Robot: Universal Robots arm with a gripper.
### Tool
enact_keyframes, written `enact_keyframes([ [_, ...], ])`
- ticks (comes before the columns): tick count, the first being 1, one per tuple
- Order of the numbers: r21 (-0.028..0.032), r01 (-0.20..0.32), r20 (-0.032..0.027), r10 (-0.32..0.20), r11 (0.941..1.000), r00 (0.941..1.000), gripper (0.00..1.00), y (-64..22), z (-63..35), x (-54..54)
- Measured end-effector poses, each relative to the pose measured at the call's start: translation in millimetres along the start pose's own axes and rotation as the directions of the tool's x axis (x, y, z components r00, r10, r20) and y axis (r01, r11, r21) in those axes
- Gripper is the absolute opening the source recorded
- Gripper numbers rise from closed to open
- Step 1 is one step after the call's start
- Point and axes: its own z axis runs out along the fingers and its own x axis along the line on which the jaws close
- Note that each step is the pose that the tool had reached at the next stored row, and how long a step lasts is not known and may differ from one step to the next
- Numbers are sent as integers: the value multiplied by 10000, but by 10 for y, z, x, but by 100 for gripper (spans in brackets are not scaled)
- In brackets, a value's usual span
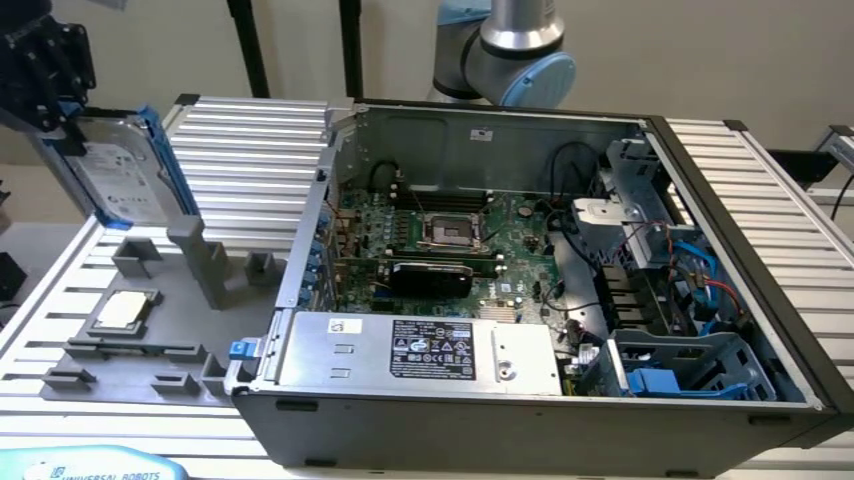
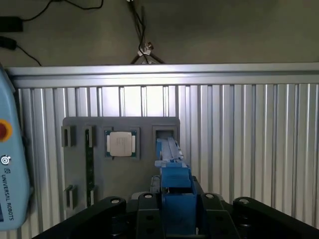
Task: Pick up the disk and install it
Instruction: 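Pick up the disk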
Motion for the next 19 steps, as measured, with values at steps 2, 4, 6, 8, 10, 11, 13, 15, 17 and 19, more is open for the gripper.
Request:
enact_keyframes([
  [2, -1, 0, 34, 0, 10000, 10000, 33, -22, -65, -2],
  [4, -3, 0, 71, 0, 10000, 10000, 33, -49, -125, -4],
  [6, -3, 1, 113, -1, 10000, 9999, 33, -82, -184, -6],
  [8, -5, 2, 158, -2, 10000, 9999, 33, -130, -247, -8],
  [10, -7, 4, 201, -3, 10000, 9998, 33, -197, -311, -8],
  [11, -6, 4, 226, -3, 10000, 9997, 33, -241, -344, -8],
  [13, -9, 5, 275, -5, 10000, 9996, 33, -329, -407, -4],
  [15, -12, 6, 326, -6, 10000, 9995, 33, -420, -472, 2],
  [17, -12, 6, 375, -5, 10000, 9993, 33, -512, -535, 8],
  [19, -14, 6, 419, -6, 10000, 9991, 33, -603, -602, 17],
])
